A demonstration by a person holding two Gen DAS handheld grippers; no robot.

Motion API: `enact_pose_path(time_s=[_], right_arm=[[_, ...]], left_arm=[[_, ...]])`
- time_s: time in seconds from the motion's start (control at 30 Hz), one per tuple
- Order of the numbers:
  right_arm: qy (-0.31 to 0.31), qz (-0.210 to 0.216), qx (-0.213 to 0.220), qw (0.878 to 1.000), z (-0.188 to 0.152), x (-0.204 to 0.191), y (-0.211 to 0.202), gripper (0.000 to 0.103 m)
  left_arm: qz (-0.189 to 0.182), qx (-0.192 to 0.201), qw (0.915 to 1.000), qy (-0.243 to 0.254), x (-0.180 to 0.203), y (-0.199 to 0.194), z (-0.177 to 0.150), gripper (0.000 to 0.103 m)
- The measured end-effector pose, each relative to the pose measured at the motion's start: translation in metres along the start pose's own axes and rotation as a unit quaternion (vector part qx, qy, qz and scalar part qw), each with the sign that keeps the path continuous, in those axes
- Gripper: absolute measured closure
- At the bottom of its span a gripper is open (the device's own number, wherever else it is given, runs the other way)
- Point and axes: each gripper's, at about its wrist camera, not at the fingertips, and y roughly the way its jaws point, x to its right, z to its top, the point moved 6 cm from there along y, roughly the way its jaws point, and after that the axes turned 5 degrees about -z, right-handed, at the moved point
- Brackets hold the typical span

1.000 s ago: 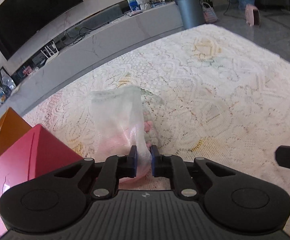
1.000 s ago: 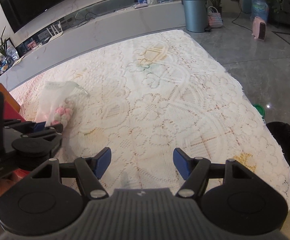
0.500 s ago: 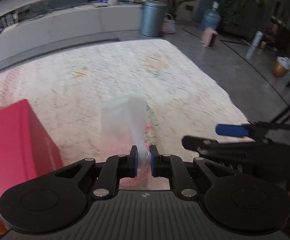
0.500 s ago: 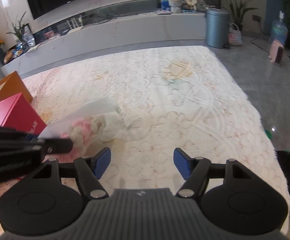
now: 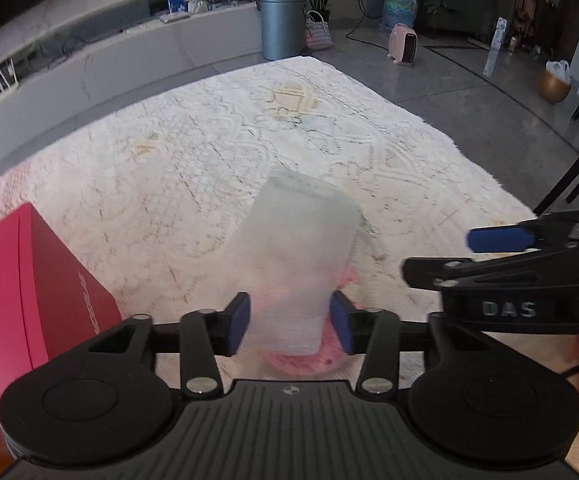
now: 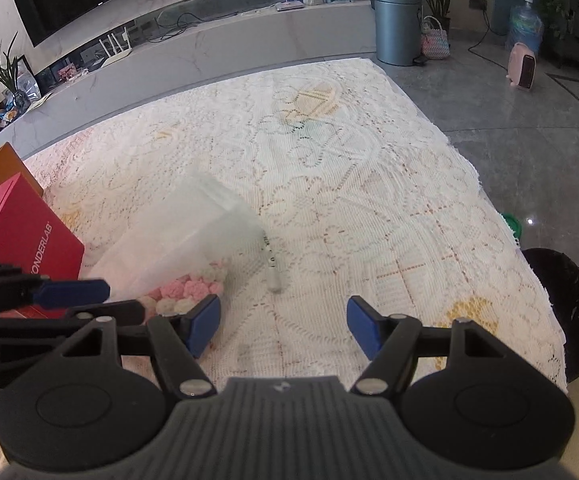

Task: Organize soft objects
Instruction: 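Grasp the clear bag with the left tool while the right tool grasps the pink-white crocheted pad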

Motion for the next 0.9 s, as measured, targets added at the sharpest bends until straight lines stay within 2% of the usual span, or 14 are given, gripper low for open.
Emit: enact_pose_path(time_s=[0.07, 0.2, 0.27, 0.4, 0.43, 0.5, 0.57, 0.63, 0.73, 0.9], right_arm=[[0.008, 0.005, -0.001, 1.0, -0.001, 0.003, 0.0, 0.034], [0.014, 0.004, -0.003, 1.0, -0.003, 0.006, 0.0, 0.034], [0.014, 0.007, -0.005, 1.0, -0.003, 0.006, 0.001, 0.034], [0.002, 0.012, -0.006, 1.0, -0.003, 0.001, 0.002, 0.034], [-0.001, 0.013, -0.006, 1.0, -0.003, -0.001, 0.002, 0.034], [-0.01, 0.02, -0.007, 1.0, -0.003, -0.005, 0.003, 0.033], [-0.019, 0.033, -0.006, 0.999, -0.001, -0.013, 0.002, 0.025], [-0.03, 0.05, -0.004, 0.998, 0.002, -0.025, 0.001, 0.017], [-0.048, 0.07, -0.009, 0.996, 0.006, -0.046, 0.004, 0.012], [-0.096, 0.058, -0.038, 0.993, 0.003, -0.075, 0.027, 0.01]], left_arm=[[0.014, 0.004, 0.9997, 0.021, -0.002, 0.007, 0.0, 0.031], [0.016, -0.001, 0.9993, 0.035, -0.003, 0.02, 0.002, 0.033], [-0.009, -0.01, 0.9999, 0.009, -0.006, 0.024, 0.005, 0.062], [-0.015, -0.005, 0.9998, -0.016, -0.016, 0.019, 0.007, 0.083], [-0.007, 0.003, 0.9998, -0.016, -0.019, 0.015, 0.008, 0.1], [0.0, 0.019, 0.9996, -0.022, -0.024, 0.002, 0.013, 0.101], [-0.011, 0.027, 0.9988, -0.039, -0.027, -0.007, 0.018, 0.101], [0.002, 0.034, 0.9985, -0.043, -0.031, -0.014, 0.023, 0.101], [0.021, 0.058, 0.9968, -0.051, -0.038, -0.028, 0.032, 0.101], [0.038, 0.09, 0.993, -0.066, -0.059, -0.05, 0.047, 0.101]])
